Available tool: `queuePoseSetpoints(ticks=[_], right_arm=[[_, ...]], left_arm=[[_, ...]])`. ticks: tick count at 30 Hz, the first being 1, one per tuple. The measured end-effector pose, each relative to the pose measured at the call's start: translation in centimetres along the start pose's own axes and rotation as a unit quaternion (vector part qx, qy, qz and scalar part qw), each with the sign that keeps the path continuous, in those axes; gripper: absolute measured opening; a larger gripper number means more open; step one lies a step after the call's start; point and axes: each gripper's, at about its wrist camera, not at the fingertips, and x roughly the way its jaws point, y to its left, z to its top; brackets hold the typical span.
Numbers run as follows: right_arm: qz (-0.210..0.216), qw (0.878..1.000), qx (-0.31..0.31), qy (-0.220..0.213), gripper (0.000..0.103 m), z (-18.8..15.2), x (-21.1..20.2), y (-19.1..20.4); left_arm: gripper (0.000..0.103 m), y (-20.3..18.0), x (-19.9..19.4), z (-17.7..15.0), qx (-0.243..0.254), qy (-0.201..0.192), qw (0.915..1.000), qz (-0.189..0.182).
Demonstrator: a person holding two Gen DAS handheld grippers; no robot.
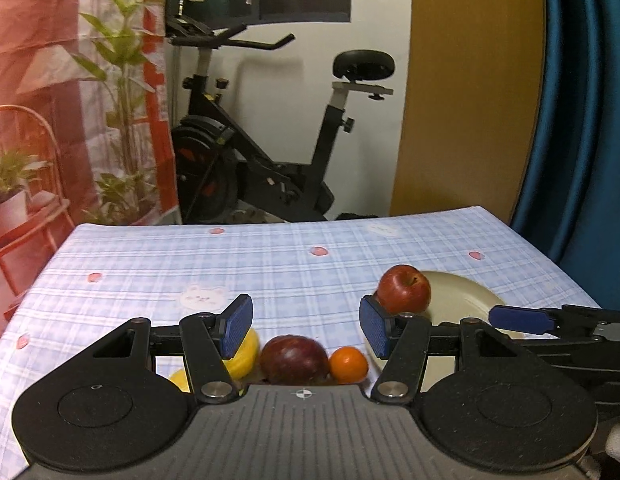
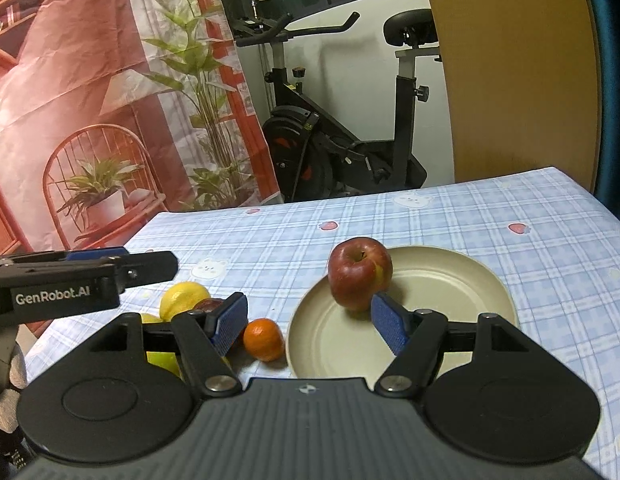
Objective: Organize fruits
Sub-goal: 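Withdraw the left tool from the plate back over the fruit pile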
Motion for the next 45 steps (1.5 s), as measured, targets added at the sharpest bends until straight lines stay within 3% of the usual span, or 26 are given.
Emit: queuePoseSetpoints(ticks=[13,17,22,28,45], right_arm=[[-0.002,1.000,-0.014,0.018,0.074,-1.5,-1.3,1.9],[-0.005,0.999,-0.023,0.022,0.074,-1.6,-1.3,2.4],[-0.004,0.999,-0.036,0.025,0.074,-1.9,-1.2,3.2],[0.002,0.999,-0.047,0.020,0.074,-2.5,-1.2,3.6],[0.003,0.999,-0.043,0.027,0.075,-3.4,-0.9,3.2]], left_arm=[[0.063,2.1,-2.1,-1.8,-0.011,0.007,0.9994,0.032],[0.079,2.6,-2.9,-2.5,-0.021,0.007,0.9989,0.040],[0.084,3.4,-3.9,-3.3,-0.034,-0.008,0.9987,0.038],[0.085,4.4,-3.8,-4.2,-0.057,-0.011,0.9977,0.035],[0.084,4.5,-3.9,-5.2,-0.057,-0.013,0.9976,0.037]])
